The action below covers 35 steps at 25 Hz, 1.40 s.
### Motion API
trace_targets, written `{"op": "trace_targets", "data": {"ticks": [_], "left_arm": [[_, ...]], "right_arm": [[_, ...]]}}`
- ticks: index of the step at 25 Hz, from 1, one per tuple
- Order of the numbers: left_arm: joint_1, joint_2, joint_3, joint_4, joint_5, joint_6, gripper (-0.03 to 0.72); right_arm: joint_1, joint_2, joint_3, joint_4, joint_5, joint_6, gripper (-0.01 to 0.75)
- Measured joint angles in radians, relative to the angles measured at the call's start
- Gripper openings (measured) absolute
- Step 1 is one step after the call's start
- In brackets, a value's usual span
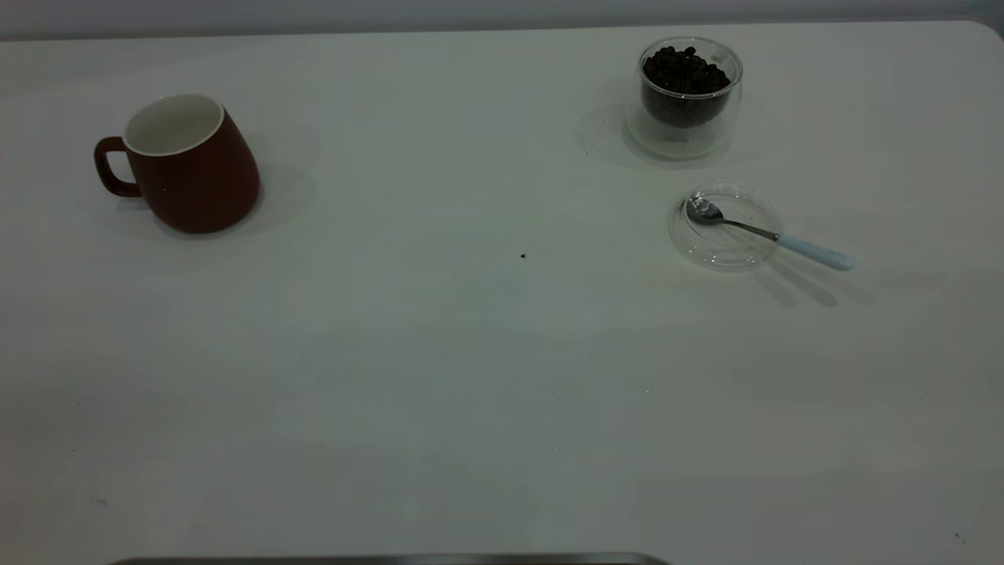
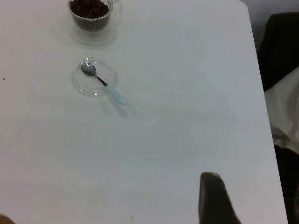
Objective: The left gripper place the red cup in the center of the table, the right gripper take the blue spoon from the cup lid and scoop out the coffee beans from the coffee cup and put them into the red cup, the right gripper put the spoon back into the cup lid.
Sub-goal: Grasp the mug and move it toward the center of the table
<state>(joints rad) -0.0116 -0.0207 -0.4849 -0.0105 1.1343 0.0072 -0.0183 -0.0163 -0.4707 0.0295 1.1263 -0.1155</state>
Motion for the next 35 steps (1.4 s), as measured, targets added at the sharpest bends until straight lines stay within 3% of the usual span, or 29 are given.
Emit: {"op": "trace_targets", "data": {"ticks": [8,12,17,28,35], "left_arm": [[0.000,0.010,-0.008,0.000,0.000,-0.007,0.587],[0.000,0.131,-0.079,-0.001,-0.003,-0.007,0.587],[0.000,0.413,-0.184,-0.001,-0.047,0.035,0.587],[0.000,1.009,-0.327,-0.002,-0.296,0.295,0.587],[0.000,1.380,-0.509,0.005,-0.328,0.541,0.587]], "right_arm": [[0.000,0.000,0.000,0.000,0.000,0.000,0.438],[0.000,0.000,0.000,0.000,0.000,0.000,0.438],[0.000,0.000,0.000,0.000,0.000,0.000,0.438],[0.000,0.000,0.000,0.000,0.000,0.000,0.438],[0.000,0.000,0.000,0.000,0.000,0.000,0.438]]}}
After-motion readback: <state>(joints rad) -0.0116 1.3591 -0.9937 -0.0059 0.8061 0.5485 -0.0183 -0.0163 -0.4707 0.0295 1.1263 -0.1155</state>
